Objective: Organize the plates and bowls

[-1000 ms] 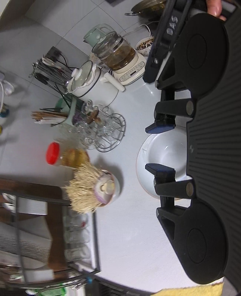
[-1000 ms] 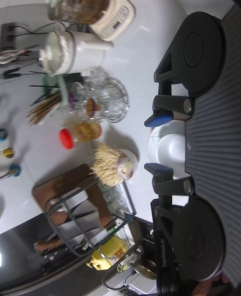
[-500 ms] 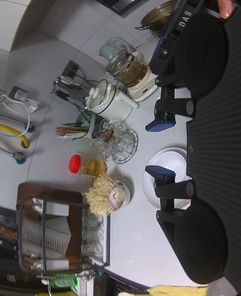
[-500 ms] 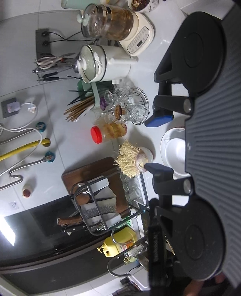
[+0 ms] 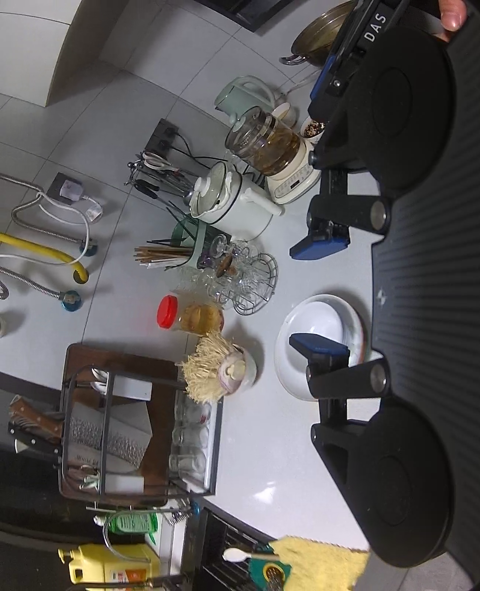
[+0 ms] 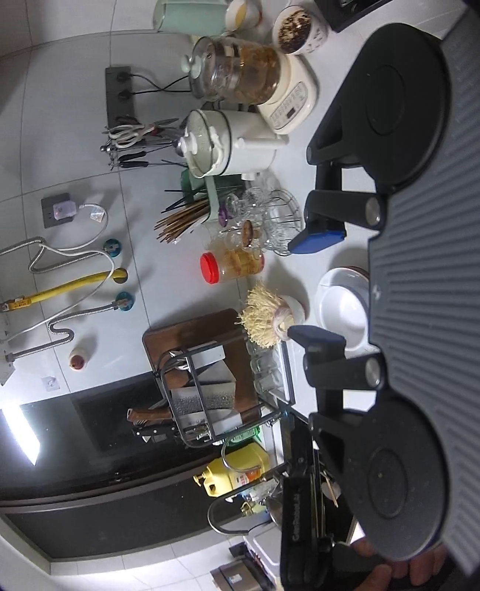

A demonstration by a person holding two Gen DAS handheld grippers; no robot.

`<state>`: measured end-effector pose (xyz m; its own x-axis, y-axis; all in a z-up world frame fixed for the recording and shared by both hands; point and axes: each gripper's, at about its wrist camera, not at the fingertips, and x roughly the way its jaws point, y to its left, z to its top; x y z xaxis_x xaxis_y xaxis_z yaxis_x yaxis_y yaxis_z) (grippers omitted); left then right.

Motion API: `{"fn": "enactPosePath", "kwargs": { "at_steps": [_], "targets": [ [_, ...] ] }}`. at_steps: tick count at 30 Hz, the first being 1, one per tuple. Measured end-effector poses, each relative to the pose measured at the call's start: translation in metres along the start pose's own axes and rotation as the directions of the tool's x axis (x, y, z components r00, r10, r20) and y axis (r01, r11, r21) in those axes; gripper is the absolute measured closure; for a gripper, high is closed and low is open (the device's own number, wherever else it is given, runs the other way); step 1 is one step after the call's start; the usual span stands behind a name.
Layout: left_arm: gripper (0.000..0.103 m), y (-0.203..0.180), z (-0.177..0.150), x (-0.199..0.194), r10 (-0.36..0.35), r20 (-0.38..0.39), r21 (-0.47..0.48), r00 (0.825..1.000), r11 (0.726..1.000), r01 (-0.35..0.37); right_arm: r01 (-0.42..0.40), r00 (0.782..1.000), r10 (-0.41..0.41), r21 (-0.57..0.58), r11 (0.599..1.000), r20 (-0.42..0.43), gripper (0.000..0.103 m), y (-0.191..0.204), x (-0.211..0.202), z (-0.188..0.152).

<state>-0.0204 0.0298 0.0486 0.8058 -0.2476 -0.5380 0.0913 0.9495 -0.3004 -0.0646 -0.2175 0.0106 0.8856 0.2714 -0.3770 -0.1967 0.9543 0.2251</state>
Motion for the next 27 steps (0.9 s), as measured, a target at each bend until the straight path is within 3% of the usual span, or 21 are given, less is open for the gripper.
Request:
{"fn": "enactPosePath", "kwargs": {
  "at_steps": [9,19,22,26,27],
  "targets": [
    [0.053,-0.012,-0.034,-0.046,0.039,-0.015,0.04,0.999,0.998,-0.038,-0.014,0.999,0.015,0.01,1.0,-0.038,0.056,0.008,-0.033,-0.027],
    [0.041,-0.024,-0.065,-0.068,0.055,-0.023,0.054,0.998,0.997,-0.053,0.002,0.998,-0.002,0.006,1.0,-0.07,0.054,0.006,-0.049,-0.044],
    [0.035,-0.026,-0.068,-0.07,0.064,-0.027,0.055,0.998,0.996,-0.063,0.007,0.998,-0.007,-0.002,1.0,-0.07,0.045,0.005,-0.05,-0.046],
    [0.024,-0.029,-0.072,-0.073,0.076,-0.029,0.068,0.997,0.995,-0.074,0.017,0.998,-0.018,-0.009,1.0,-0.065,0.022,0.004,-0.052,-0.048],
    [0.02,-0.029,-0.073,-0.074,0.082,-0.029,0.071,0.996,0.994,-0.08,0.017,0.998,-0.017,-0.007,1.0,-0.066,0.021,0.004,-0.053,-0.049]
  ]
}}
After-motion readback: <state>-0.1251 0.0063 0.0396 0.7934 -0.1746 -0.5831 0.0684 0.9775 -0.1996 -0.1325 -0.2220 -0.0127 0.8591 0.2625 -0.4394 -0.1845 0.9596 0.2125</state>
